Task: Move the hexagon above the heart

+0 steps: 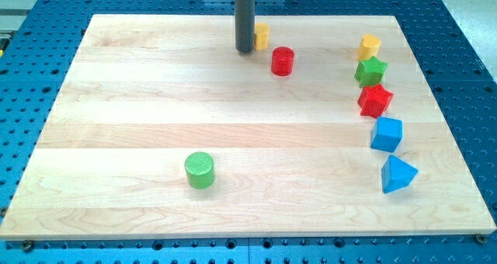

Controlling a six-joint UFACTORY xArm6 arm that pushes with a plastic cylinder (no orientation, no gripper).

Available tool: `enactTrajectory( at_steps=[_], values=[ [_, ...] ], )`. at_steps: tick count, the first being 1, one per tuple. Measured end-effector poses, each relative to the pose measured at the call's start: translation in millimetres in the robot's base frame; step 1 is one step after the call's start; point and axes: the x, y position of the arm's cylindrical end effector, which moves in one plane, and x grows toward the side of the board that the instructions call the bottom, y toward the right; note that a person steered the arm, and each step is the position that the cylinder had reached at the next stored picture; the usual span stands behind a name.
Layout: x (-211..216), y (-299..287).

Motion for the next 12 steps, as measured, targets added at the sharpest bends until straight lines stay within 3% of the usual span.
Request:
enactTrajectory(
  at_steps=[1, 3, 4, 5, 7, 9, 10, 11, 12],
  values=[
    [-16.0, -24.5],
    [-24.4, -9.4],
    [-13.1, 35.6],
    [-13.1, 134.5],
    [-37.2, 129.4],
    [-37.4, 203.8],
    [-39.9, 200.0],
    [-19.6, 140.1],
    [26.4, 85.5]
  ],
)
